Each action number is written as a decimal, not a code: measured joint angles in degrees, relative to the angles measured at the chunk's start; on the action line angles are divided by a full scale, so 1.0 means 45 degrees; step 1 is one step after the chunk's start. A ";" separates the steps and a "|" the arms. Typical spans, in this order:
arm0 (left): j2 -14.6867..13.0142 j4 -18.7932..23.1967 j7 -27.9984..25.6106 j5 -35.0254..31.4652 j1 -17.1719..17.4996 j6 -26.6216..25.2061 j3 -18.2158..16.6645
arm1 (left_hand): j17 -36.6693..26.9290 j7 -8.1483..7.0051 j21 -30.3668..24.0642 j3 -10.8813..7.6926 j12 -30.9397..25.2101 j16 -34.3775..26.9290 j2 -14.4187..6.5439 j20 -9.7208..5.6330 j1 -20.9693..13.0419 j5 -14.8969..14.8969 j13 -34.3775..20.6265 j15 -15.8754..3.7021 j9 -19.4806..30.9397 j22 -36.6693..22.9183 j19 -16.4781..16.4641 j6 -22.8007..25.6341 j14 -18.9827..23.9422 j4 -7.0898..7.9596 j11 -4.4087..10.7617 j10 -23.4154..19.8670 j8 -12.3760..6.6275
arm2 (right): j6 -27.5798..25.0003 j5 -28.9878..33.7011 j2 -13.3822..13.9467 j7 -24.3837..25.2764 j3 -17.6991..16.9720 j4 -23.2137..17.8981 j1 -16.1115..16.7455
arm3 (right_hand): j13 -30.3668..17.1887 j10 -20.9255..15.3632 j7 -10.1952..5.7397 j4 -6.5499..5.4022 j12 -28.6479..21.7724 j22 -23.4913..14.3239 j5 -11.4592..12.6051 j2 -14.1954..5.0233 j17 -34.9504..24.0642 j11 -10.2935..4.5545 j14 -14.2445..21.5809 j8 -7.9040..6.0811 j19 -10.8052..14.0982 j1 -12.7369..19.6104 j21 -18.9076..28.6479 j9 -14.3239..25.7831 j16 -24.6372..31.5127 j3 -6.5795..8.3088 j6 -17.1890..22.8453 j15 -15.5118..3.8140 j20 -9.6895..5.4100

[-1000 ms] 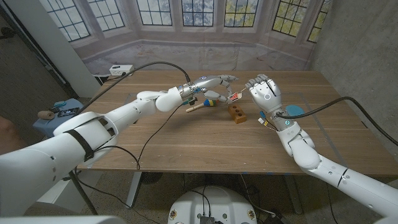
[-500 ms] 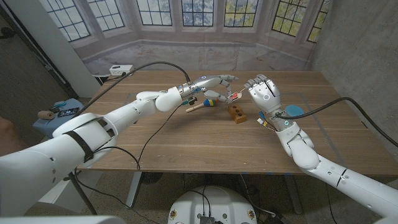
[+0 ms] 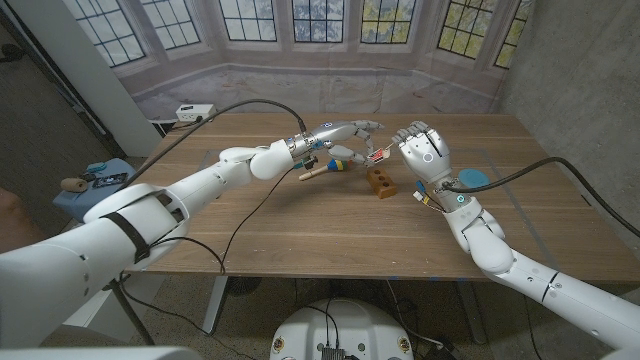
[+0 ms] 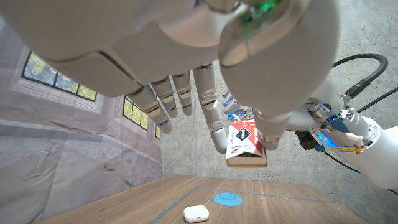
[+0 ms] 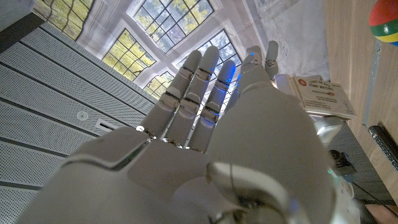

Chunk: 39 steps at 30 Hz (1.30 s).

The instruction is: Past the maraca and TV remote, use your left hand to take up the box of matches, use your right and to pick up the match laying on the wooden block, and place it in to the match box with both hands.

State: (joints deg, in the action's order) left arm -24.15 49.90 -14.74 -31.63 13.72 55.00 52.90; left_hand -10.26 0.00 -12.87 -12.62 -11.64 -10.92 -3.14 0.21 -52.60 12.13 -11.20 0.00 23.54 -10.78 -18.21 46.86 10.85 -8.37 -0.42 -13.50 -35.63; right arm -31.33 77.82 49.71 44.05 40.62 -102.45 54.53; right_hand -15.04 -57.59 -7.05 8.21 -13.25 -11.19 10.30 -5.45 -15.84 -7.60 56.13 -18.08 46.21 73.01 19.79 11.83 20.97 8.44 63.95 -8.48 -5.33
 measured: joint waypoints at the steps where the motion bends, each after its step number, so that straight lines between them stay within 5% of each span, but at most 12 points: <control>1: -0.0019 0.0066 0.0016 0.0010 0.0033 -0.0018 -0.0036 | 0.0000 0.0000 0.0000 0.0000 0.0000 0.0000 0.0000 0.0000 0.0000 0.0000 -0.0005 0.0000 0.0000 0.0000 0.0000 0.0000 0.0000 0.0000 0.0000 0.0000 0.0000 | 0.0015 -0.0015 0.0004 0.0013 -0.0002 -0.0002 0.0005 | 0.0000 0.0000 0.0000 0.0000 0.0000 0.0000 0.0000 0.0000 0.0000 0.0000 0.0000 0.0000 0.0000 0.0000 0.0000 0.0000 0.0000 0.0000 0.0000 0.0000 0.0000; 39: -0.0014 0.0048 0.0379 0.0188 0.0130 -0.0111 -0.0234 | 0.0000 0.0069 0.0000 0.0017 0.0000 0.0000 -0.0033 -0.0001 0.0033 0.0000 0.0001 0.0070 -0.0008 0.0000 -0.0001 -0.0070 -0.0070 0.0017 0.0001 -0.0001 0.0007 | 0.0214 -0.0254 -0.0209 0.0329 0.0126 0.0196 -0.0057 | -0.0062 0.0000 -0.0003 0.0070 0.0000 0.0000 0.0024 0.0003 -0.0059 0.0000 0.0000 0.0066 -0.0093 -0.0002 0.0077 0.0006 -0.0049 -0.0070 0.0000 0.0000 0.0047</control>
State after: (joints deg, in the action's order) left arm -24.21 50.12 -13.03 -30.79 14.30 54.50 51.85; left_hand -10.26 0.31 -12.87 -12.54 -11.64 -10.92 -3.29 0.21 -52.45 12.13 -11.19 0.32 23.50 -10.78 -18.21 46.55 10.53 -8.29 -0.41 -13.50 -35.60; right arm -30.37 76.67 48.77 45.53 41.19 -101.57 54.28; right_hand -15.32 -57.59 -7.07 8.53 -13.25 -11.20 10.40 -5.43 -16.10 -7.60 56.12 -17.79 45.79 73.00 20.14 11.85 20.75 8.13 63.95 -8.48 -5.12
